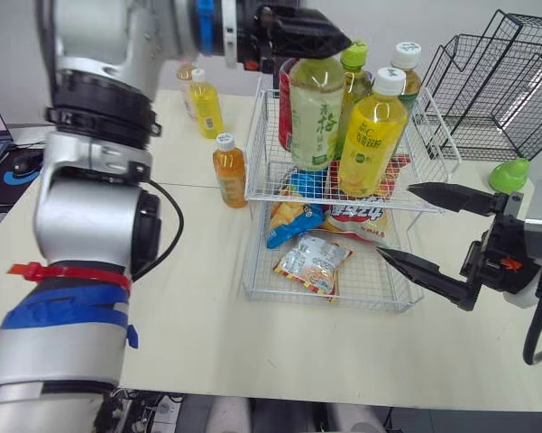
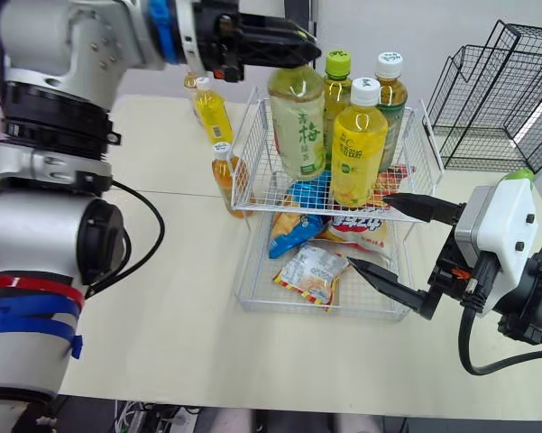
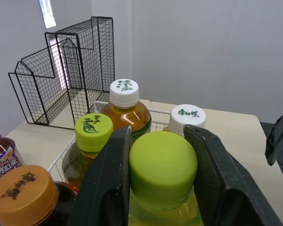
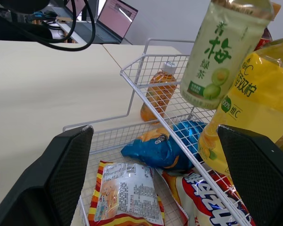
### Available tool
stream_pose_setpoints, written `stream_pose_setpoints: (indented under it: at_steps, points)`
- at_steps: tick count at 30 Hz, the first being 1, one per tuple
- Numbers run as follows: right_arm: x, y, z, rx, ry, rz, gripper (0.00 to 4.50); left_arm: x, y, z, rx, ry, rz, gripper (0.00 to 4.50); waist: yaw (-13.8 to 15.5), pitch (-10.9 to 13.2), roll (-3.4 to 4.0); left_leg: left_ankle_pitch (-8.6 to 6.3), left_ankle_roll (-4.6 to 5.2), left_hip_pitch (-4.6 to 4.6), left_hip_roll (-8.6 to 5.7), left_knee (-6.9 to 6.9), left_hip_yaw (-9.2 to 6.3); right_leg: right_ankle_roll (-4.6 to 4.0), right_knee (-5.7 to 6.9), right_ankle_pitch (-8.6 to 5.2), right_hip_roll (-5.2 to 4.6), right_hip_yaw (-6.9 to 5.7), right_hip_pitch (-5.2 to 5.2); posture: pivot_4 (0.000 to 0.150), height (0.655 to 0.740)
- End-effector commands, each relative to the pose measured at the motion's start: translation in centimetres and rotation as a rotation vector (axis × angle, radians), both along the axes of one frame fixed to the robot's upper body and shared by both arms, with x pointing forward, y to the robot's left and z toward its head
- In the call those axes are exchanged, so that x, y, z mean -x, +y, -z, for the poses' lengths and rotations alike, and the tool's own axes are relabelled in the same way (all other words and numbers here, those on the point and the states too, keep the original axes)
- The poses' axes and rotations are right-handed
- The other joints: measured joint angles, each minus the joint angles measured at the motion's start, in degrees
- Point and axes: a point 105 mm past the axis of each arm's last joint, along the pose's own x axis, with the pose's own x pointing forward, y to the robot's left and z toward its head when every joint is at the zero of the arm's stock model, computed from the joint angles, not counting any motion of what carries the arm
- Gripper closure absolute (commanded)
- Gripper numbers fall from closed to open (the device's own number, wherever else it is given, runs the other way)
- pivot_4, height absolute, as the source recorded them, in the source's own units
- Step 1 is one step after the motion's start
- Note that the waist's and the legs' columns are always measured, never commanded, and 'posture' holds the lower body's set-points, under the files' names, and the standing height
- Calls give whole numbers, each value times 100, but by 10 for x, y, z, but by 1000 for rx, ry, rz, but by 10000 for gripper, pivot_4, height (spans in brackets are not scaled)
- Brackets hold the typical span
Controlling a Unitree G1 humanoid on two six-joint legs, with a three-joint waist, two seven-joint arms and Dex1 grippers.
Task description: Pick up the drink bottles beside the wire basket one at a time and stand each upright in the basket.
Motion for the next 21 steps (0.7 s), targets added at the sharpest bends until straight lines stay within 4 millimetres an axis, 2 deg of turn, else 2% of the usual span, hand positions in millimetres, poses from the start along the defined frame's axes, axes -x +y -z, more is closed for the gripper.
stream_pose_setpoints:
  at_steps: [1,10,17,19,21]
  points:
    - [-2,-4,-8,-2,-52,31,0,8,-7,-15,34,-66,30,31479,0,0,0,0,0,0,0,0,0,0,0,0,0,0,0,1500,7207]
    - [-4,-5,-10,-5,-63,44,0,0,-20,1,9,-73,45,31479,4,0,0,0,0,0,-1,1,-1,0,0,0,0,-1,2,1500,7207]
    - [-4,-5,-10,-3,-67,45,0,-3,-21,7,-2,-66,58,31479,4,0,0,0,0,1,-1,1,-2,0,1,0,1,-2,3,1500,7207]
    - [-4,-5,-10,-3,-68,45,0,-1,-19,6,-9,-72,71,24304,4,0,0,0,0,1,-1,2,-2,0,1,0,1,-2,3,1500,7207]
    - [-4,-5,-10,-4,-68,44,0,2,-16,3,-6,-81,89,19179,2,-1,1,0,0,2,-1,2,-2,0,1,0,1,-2,4,1500,7207]
